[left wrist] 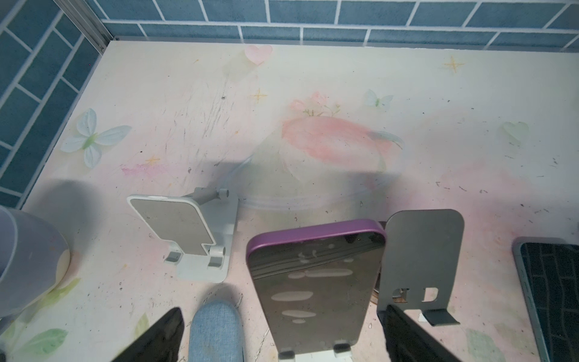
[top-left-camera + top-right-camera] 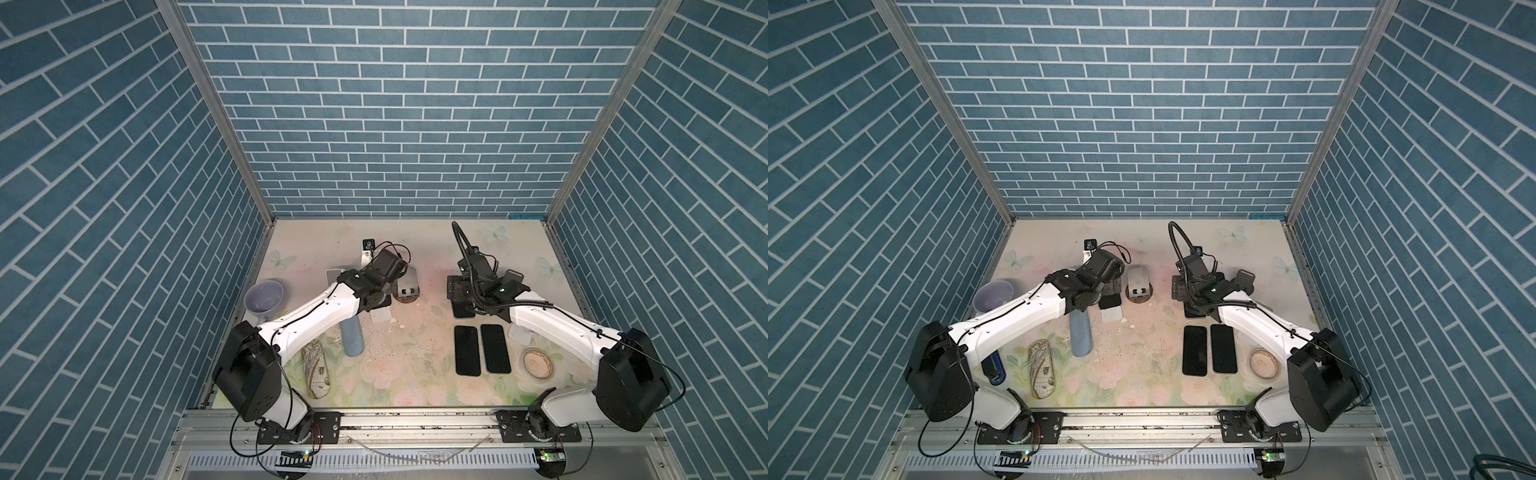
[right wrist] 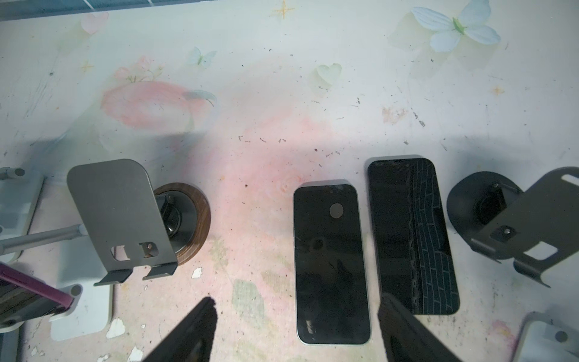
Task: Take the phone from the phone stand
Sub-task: 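Lower the left gripper onto the purple-edged phone on the white stand and close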
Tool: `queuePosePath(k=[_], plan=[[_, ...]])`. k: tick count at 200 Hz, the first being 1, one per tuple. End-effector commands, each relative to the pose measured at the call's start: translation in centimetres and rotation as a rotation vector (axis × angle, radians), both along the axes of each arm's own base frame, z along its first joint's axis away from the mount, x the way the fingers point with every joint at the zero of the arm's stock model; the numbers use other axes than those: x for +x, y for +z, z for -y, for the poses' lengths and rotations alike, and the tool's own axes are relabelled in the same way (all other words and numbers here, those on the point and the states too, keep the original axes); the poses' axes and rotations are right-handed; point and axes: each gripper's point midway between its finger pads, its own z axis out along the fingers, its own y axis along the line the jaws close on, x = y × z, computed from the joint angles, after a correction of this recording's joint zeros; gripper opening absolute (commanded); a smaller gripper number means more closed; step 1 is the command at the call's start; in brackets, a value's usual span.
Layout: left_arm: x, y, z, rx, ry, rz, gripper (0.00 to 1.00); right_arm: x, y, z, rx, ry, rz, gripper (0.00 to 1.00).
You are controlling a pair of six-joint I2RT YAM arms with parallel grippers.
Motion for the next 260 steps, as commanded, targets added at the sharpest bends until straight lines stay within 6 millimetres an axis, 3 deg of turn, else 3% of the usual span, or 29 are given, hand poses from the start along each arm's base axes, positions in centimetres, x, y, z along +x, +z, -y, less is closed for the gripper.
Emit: queuePosePath(k=[1,39,172,220,260], plan=[[0.2,-0.4,1.0,-0.025,-0.005,0.005,1.0,-0.3,-0.5,0.4,-0.01,0.017,-0.003,0.82],[0.4,-1.7,1.6,-0.052,0.005,-0.001,1.0,-0.4,-0.8,0.3,-0.008,0.021,-0.011,0.82],[1.1,-5.6,1.0,-0.045,0.086,0.018,0.99,-0.7,-1.4,1.1,-0.018,0.01,-0.02,0.82],[1.4,-6.2,1.0,-0.035,0.095,0.024,0.92,-0.7,-1.3,1.1,-0.015,0.01,-0.019,0.82],[1.5,-6.4,1.1,-0.03,0.096,0.021,0.79,-0.7,-1.4,1.0,-0.012,0.015,-0.022,0.82]])
